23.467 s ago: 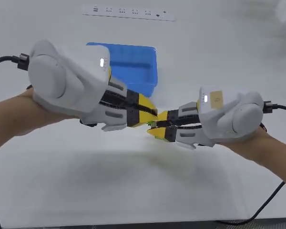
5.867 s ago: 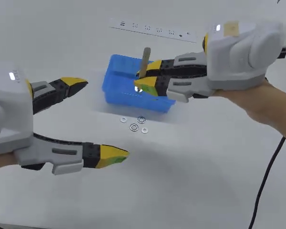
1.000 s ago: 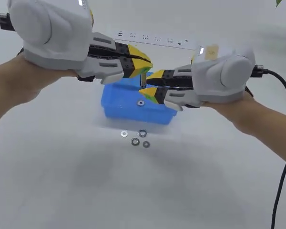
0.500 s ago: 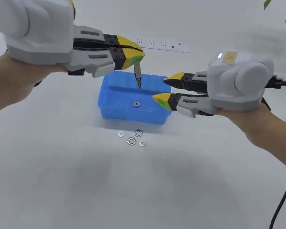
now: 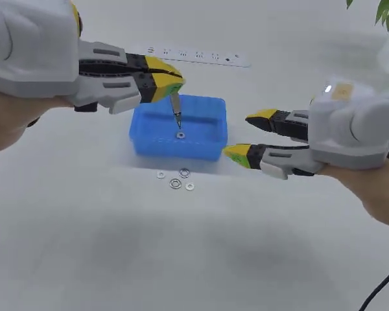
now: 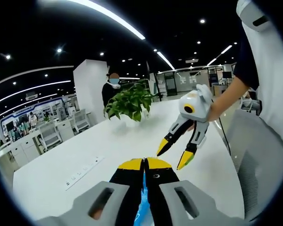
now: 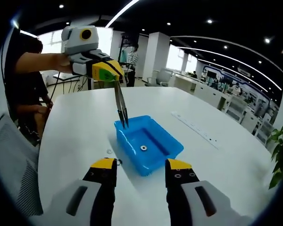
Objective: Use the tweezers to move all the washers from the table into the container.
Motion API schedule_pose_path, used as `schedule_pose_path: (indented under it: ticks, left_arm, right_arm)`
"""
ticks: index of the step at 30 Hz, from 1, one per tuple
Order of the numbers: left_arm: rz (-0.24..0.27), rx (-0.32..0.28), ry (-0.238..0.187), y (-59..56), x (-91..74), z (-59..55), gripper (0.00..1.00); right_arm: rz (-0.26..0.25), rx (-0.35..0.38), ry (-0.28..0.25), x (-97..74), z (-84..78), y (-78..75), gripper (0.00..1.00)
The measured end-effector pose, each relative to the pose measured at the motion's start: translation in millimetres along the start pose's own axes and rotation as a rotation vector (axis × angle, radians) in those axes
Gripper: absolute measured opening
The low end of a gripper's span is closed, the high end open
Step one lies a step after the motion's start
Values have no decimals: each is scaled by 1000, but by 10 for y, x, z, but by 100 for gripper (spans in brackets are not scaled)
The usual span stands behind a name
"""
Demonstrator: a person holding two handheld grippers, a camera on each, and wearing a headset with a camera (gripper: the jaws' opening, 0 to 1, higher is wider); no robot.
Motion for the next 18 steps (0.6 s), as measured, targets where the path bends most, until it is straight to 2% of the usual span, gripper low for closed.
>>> schedule_pose_path:
  ticks: [4,6,11,13,15,17,18]
  left_arm:
    - [-15,-1,11,-74,-32,-52,4]
    - [-23,-6,12,-52,-27,-143,4]
    - [-43,-24,9,-221,-43,-207,4]
    - [-48,-35,19,-296,-32,-244,4]
    - [-45,-39,50,-321,-43,-313,4]
    - [-59,-33,79,-355,-58,-387,4]
    - [-65,-43,73,-370,-66,-402,4]
  right_arm:
    - [28,-32,35,-82,-85,76,50]
    - [47,-51,55,-113,-126,116,54]
    - [73,-47,83,-146,-232,203,63]
    - [73,-52,112,-152,-296,230,65]
    - [70,-66,139,-159,-356,245,66]
    - [67,-57,143,-161,-387,258,69]
    - [66,-41,144,-162,-408,274,71]
Point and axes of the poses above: the centre of the closed fingertips' face, and the gripper's own axes: x roughly forward along the fingers, y roughly to its left, z roughly out of its top, the point moved 4 cm from there along -x, roughly backward along the fingers, and after that the axes turned 8 degrees about -y, right-handed, at the moved point
